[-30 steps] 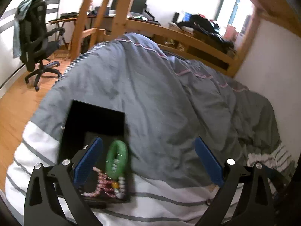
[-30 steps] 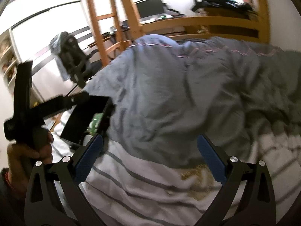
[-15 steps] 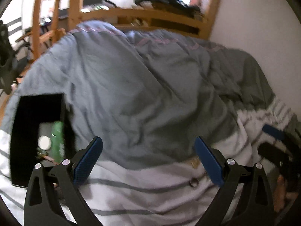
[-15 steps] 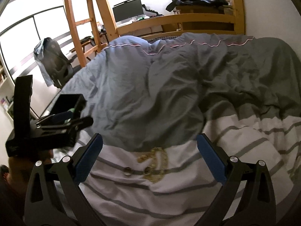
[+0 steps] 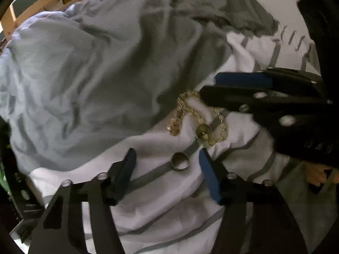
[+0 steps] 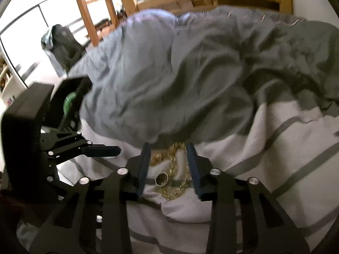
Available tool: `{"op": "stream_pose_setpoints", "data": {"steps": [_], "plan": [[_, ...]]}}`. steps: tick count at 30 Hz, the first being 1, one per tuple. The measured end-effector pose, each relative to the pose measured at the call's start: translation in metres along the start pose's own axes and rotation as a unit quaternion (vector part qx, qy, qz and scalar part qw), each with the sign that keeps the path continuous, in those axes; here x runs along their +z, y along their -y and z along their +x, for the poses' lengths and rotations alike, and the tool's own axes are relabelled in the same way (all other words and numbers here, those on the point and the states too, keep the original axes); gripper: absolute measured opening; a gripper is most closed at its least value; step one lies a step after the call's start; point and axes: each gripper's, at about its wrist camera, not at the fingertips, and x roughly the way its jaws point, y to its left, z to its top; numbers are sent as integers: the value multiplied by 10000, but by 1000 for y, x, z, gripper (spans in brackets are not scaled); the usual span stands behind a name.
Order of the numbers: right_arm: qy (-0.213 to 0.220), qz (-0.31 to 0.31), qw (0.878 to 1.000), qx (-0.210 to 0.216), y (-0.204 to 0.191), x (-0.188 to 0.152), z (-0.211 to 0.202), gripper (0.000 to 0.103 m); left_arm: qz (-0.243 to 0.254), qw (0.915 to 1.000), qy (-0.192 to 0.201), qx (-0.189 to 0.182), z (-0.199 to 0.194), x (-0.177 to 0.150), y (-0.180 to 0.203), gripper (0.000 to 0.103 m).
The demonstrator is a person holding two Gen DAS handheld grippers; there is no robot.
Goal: Organize jewelry
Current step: 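Grasp the silver ring with the left gripper while the right gripper grasps a beaded strand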
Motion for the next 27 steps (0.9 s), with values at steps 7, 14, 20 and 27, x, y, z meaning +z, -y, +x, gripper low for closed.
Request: {"op": "stream_pose_setpoints", "data": {"steps": [7,14,20,27], "plan": [[-482,246,9984,-191,12,-10,30,22,-110,9996,-244,80,15,0,-3,36],[-45,212,9995,-223,9,-8,14,8,-373,9993,-43,-23,-3,0,-18,19],[672,308,9973,-32,12,2,-14,8,-687,9971,313,126,-21,4,-32,19],[1030,403,9938,132,13,6,-26,8,-805,9950,547,221,-29,6,-38,19]]}}
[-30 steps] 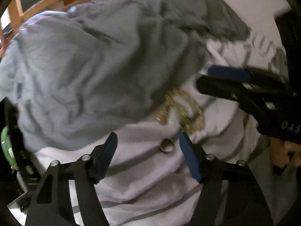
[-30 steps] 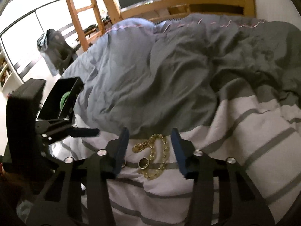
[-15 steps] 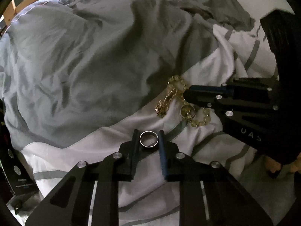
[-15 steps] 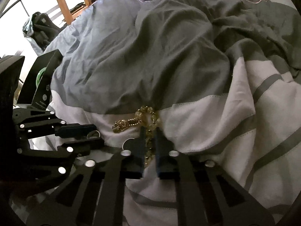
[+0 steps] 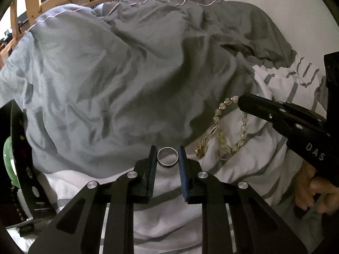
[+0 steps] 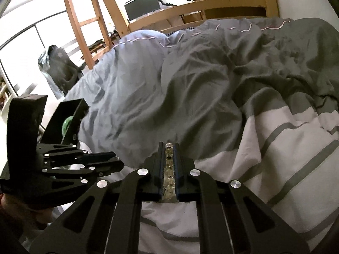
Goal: Organize jewelry
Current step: 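Carry the ring with the left gripper while the right carries the beaded strand toward the box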
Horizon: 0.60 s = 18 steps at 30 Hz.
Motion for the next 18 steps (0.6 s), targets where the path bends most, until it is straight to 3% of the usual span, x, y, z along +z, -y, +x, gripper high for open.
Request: {"op": "stream_pose_setpoints", "data": {"steps": [6,18], "plan": [[360,-19,9991,225,-7,5,-13,9,-110,9996,260,-2,-7,2,-1,19],[645,44,9972,389,-7,8,-23,9,-157,9980,617,54,-19,7,-2,19]]}}
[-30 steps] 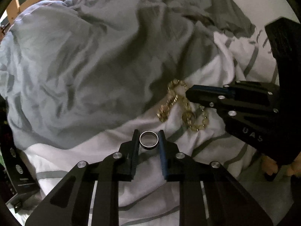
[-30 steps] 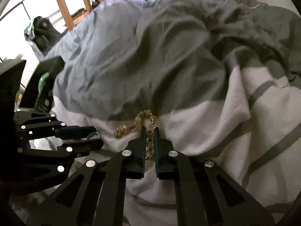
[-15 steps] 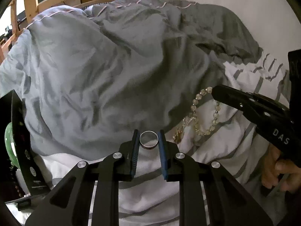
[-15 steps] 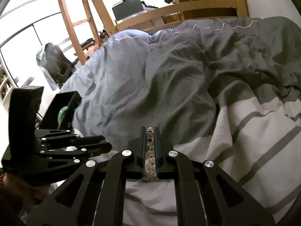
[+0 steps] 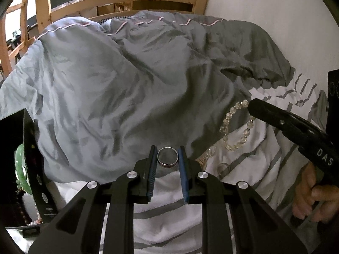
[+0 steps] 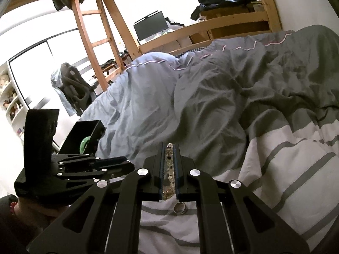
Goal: Organize jewelry
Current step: 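Carry the ring with the left gripper while the right carries the beaded strand toward the box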
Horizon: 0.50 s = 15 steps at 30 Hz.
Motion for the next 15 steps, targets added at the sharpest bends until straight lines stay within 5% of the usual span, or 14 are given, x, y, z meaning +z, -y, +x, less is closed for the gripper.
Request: {"op": "stream_pose_setpoints", "data": {"steps": [15], "plan": [[70,-56,10000,-4,-4,3,-3,9,-13,9993,351,161,-14,5,0,20]]}}
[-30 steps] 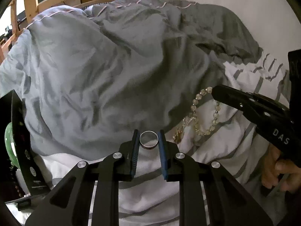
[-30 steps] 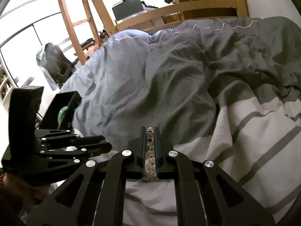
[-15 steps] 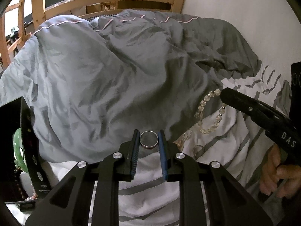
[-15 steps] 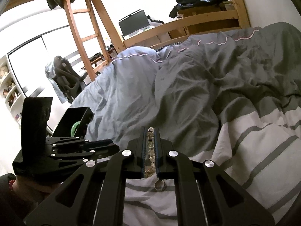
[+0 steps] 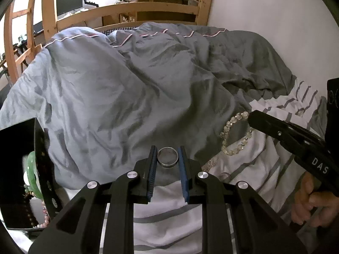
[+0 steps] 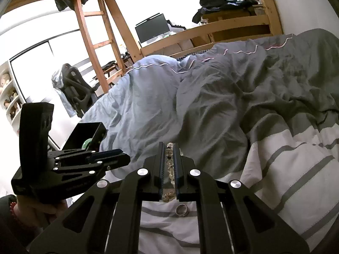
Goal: Organize jewelry
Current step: 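Carry the ring with the left gripper while the right carries the beaded strand toward the box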
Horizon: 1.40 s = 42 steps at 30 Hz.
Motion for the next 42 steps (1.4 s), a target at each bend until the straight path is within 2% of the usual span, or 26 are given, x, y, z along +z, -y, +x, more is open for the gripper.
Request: {"op": "stream_pose_setpoints", "data": {"steps": [15,27,42], "plan": [[-47,-129,9999,30,-10,1,-1,9,-42,9997,168,165,-16,5,-4,20],[-171,-364,9991,96,-31,9,7,9,-125,9993,213,275,-31,15,-30,20],[-240,-756,9956,495,-90,25,33,9,-432,9964,430,582,-60,20,-72,20]]}}
